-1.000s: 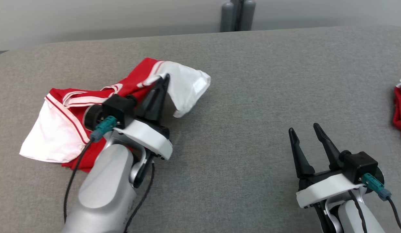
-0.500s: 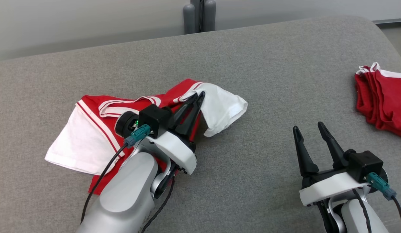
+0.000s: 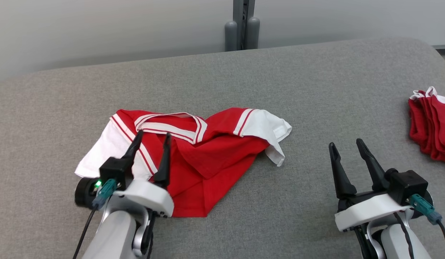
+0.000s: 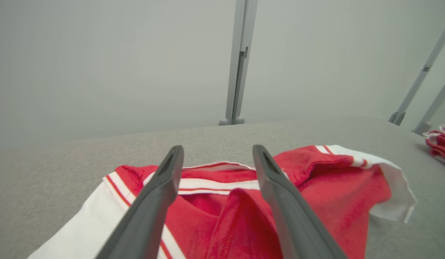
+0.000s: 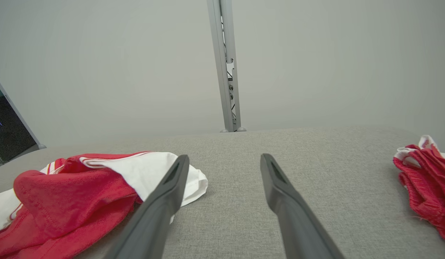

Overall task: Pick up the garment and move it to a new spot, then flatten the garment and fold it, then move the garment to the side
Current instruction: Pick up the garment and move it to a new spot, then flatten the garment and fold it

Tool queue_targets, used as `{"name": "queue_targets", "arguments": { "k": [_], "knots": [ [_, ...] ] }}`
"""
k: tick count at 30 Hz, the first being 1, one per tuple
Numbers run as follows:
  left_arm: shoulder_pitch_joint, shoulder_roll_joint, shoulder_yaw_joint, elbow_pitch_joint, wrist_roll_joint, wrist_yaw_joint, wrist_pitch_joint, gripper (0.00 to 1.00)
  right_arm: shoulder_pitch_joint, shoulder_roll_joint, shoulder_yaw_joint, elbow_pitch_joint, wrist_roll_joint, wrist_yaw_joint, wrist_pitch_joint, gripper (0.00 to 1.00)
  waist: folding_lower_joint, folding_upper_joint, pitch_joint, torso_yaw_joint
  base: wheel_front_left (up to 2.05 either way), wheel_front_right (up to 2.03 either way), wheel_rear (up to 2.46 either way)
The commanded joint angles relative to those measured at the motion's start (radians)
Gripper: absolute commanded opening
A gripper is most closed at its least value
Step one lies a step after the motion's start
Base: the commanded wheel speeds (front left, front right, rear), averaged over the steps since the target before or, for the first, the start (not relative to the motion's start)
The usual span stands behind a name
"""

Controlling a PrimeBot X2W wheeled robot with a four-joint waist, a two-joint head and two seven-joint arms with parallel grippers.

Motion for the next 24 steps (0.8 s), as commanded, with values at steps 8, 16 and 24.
{"name": "queue_targets", "arguments": {
  "k": [8, 16, 24],
  "knots": [
    [0.209, 0.02, 0.185, -0.076, 0.097, 0.007, -0.005, 1.0, 0.053, -0.005, -0.01, 0.016, -0.009, 0.0, 0.001, 1.0, 0.0, 0.0, -0.078, 0.056, 0.0, 0.0, 0.0],
    [0.378, 0.016, 0.286, -0.123, 0.174, -0.021, -0.005, 1.0, 0.106, -0.006, 0.013, 0.043, -0.02, 0.0, 0.001, 1.0, 0.0, 0.0, -0.15, 0.094, 0.0, 0.0, 0.0],
    [0.487, 0.007, 0.346, -0.169, 0.193, -0.02, -0.005, 1.0, 0.126, -0.005, 0.035, 0.051, -0.026, 0.0, 0.001, 1.0, 0.0, 0.0, -0.176, 0.108, 0.0, 0.0, 0.0]
  ]
}}
